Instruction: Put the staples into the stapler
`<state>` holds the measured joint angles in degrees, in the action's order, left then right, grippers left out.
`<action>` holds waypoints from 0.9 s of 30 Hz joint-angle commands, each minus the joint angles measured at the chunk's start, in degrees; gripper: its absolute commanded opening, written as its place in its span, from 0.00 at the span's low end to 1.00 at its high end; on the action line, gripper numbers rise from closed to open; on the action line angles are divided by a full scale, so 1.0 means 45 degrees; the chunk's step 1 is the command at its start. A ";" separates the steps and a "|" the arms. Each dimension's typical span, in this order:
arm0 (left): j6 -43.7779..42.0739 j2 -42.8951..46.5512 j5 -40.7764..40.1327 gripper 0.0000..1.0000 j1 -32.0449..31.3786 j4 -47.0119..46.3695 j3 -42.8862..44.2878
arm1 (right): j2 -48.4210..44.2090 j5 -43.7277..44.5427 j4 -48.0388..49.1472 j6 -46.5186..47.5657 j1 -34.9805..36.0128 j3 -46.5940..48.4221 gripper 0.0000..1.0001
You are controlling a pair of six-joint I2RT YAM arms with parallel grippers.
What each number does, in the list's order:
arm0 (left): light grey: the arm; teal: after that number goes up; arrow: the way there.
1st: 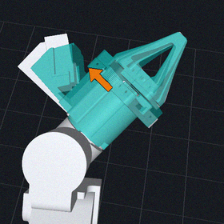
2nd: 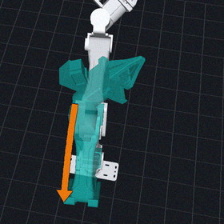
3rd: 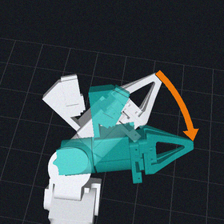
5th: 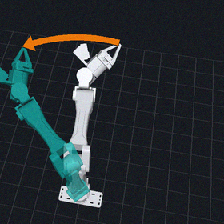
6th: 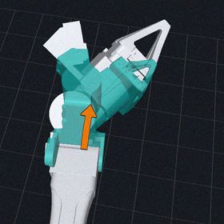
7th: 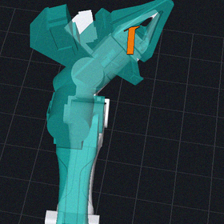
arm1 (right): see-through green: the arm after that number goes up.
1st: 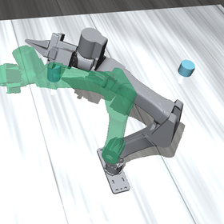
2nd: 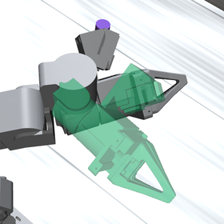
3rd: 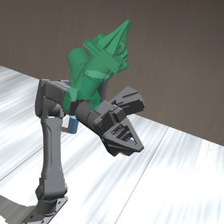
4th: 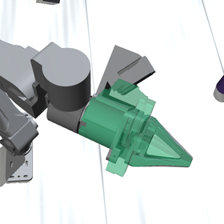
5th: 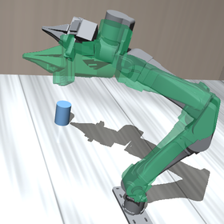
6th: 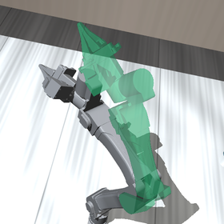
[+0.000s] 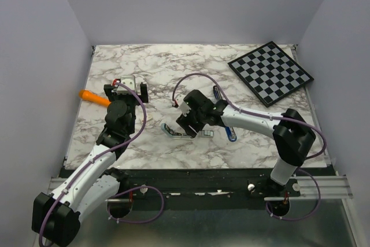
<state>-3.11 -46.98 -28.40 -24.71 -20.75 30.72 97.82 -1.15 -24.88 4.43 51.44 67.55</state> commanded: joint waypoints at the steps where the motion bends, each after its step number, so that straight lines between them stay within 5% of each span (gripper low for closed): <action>1: 0.0184 0.0284 0.0238 0.99 0.0081 -0.0095 0.0205 | 0.0955 -0.1716 0.0510 0.0950 0.0423 0.0730 0.72; 14: 0.0165 0.0323 0.0199 0.99 0.0081 -0.0154 0.0185 | 0.2793 -0.2246 0.0901 0.1087 0.1186 0.2157 0.64; 27: 0.0204 0.0245 0.0296 0.99 0.0081 -0.0173 0.0185 | 0.3067 -0.0900 0.1504 0.0270 0.1147 0.1806 0.30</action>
<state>-3.11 -46.30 -28.40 -24.71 -20.64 30.72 111.02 -9.43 -21.10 8.21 56.31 75.90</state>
